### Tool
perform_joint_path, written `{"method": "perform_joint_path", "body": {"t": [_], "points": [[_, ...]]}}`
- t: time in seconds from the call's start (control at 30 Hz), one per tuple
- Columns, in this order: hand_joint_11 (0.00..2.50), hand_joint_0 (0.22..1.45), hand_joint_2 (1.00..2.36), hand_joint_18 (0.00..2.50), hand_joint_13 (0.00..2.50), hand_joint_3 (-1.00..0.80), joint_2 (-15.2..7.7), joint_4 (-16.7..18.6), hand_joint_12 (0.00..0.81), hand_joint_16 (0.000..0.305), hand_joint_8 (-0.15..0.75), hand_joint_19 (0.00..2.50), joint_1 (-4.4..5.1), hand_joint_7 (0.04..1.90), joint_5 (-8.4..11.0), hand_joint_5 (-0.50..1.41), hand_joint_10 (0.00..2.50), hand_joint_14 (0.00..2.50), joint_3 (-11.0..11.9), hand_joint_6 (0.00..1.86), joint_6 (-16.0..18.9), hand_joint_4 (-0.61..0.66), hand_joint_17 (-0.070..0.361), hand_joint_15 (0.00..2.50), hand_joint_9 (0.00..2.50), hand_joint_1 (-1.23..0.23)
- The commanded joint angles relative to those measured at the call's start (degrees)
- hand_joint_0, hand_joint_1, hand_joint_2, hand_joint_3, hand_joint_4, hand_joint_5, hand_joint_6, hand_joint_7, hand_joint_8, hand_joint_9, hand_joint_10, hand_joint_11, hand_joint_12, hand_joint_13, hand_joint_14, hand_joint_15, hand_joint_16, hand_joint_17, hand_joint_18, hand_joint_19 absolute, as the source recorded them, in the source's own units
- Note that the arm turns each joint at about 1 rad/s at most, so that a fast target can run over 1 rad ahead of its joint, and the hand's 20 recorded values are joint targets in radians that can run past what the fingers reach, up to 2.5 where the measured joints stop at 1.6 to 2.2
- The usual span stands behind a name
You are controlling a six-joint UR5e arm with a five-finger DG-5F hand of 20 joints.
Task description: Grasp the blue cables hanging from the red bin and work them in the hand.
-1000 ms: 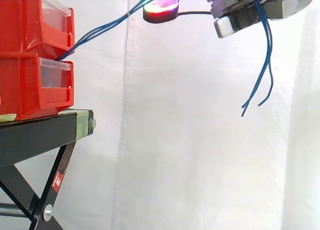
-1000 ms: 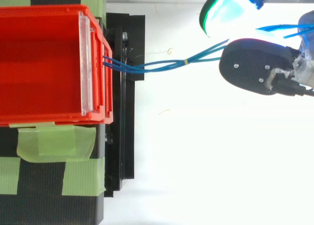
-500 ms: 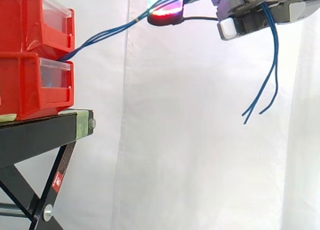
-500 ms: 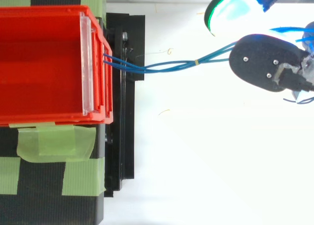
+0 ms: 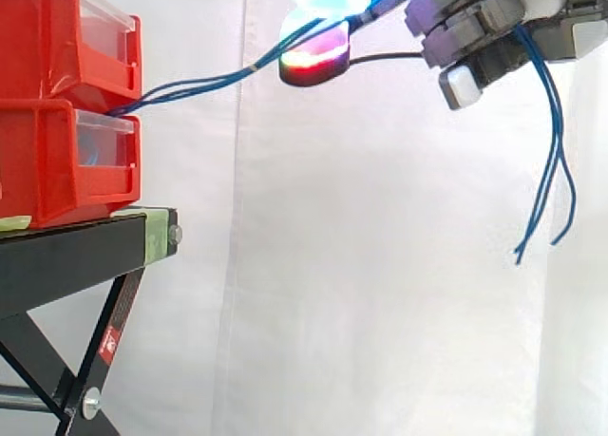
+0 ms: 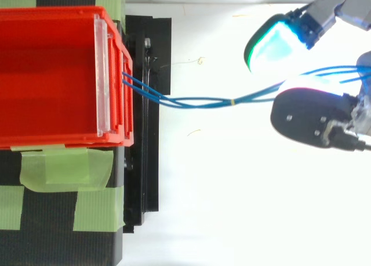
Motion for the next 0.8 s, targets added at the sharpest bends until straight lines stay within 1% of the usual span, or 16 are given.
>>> {"method": "perform_joint_path", "body": {"t": [0.0,0.07,0.2,0.27,0.4,0.5,0.57,0.6,0.77], "points": [[2.5,0.88,1.02,1.74,1.49,-0.53,-0.01,-4.93,0.554,0.051,0.445,0.65,-0.19,1.33,-2.4,0.39,2.5,2.5,0.0,0.0,0.12,0.22,0.115,1.88,1.2,-0.6],[2.5,0.88,1.02,1.73,1.49,-0.56,0.08,-5.72,0.554,0.052,0.445,0.68,-0.36,1.34,-2.66,0.39,2.5,2.5,0.0,0.0,0.47,0.22,0.116,1.88,1.2,-0.6],[2.5,0.88,1.02,1.74,1.49,-0.6,0.08,-5.81,0.554,0.052,0.444,0.68,-0.36,1.34,-2.49,0.39,2.5,2.5,0.0,0.0,0.91,0.22,0.118,1.88,1.2,-0.59],[2.5,0.87,1.02,1.74,1.49,-0.63,0.08,-5.63,0.564,0.052,0.446,0.67,-0.36,1.35,-2.31,0.39,2.5,2.5,0.0,0.0,1.09,0.23,0.117,1.9,1.2,-0.59],[2.5,0.87,1.01,1.74,1.49,-0.64,0.08,-5.37,0.553,0.052,0.446,0.67,-0.36,1.35,-2.31,0.4,2.5,2.5,0.0,0.0,1.09,0.22,0.117,1.88,1.2,-0.59],[2.5,0.86,1.01,1.74,1.49,-0.67,0.08,-4.58,0.563,0.052,0.444,0.68,-0.36,1.34,-2.31,0.39,2.5,2.5,0.0,0.0,1.09,0.22,0.117,1.9,1.2,-0.59],[2.5,0.84,1.01,1.73,1.49,-0.72,0.08,-3.88,0.57,0.054,0.447,0.67,-0.45,1.34,-2.31,0.39,2.5,2.5,0.09,0.0,1.09,0.22,0.121,1.91,1.19,-0.59],[2.5,0.83,1.01,1.74,1.49,-0.73,0.08,-3.7,0.561,0.053,0.442,0.66,-0.45,1.34,-2.31,0.39,2.5,2.5,0.0,0.0,1.0,0.23,0.12,1.9,1.19,-0.58],[2.5,0.77,1.01,1.75,1.48,-0.87,-0.01,-3.52,0.555,0.056,0.447,0.62,-0.45,1.34,-2.14,0.39,2.5,2.5,0.0,0.0,1.09,0.24,0.126,1.9,1.18,-0.57]]}}
